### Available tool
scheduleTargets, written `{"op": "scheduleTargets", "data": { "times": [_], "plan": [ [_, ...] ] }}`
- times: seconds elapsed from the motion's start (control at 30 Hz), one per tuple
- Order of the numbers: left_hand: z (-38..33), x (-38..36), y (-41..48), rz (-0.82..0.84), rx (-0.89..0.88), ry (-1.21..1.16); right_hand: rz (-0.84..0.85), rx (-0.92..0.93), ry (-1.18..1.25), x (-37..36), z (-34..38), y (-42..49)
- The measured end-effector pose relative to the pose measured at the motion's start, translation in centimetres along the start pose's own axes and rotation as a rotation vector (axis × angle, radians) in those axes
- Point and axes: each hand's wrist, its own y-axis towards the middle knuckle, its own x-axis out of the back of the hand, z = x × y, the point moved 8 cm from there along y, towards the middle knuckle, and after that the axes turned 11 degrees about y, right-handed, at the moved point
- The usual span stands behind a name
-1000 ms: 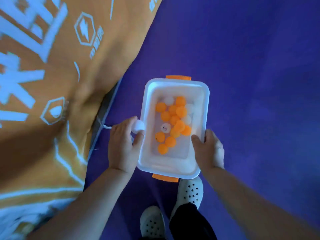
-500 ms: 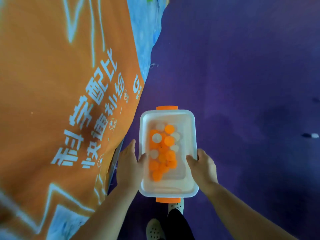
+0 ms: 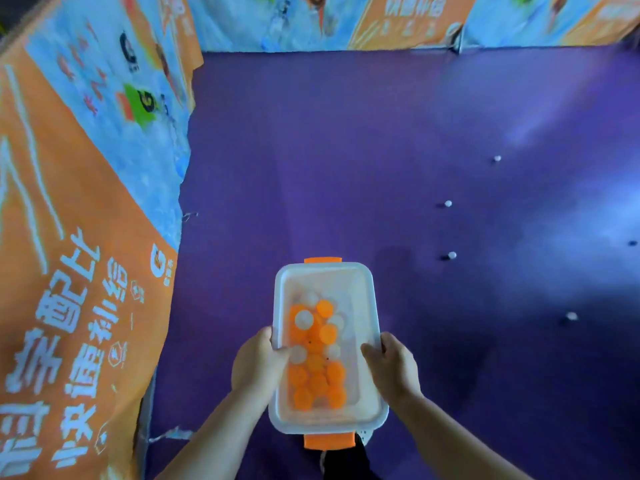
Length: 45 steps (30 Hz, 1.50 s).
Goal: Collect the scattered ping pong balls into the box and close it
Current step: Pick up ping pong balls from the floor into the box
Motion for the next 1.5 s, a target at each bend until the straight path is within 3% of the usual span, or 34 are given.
{"op": "scheduleTargets", "data": {
  "times": [0.43,0.77,1.17,1.5],
  "plan": [
    [-26.4,-7.0,5.7,0.061,-0.227,0.022,-0.193,-0.113,0.229,19.8,-3.7,14.2],
    [-39.8,-8.9,13.0,0.032,-0.257,-0.101,-0.253,-0.198,0.511,27.4,-4.5,24.4],
    [-60.2,-12.4,28.5,0.162,-0.461,0.077,-0.511,-0.364,0.637,35.9,-4.0,38.7],
    [-75.2,-22.5,29.6,0.303,-0.541,0.204,-0.679,-0.519,0.725,45.7,-11.3,43.5]
  ]
}}
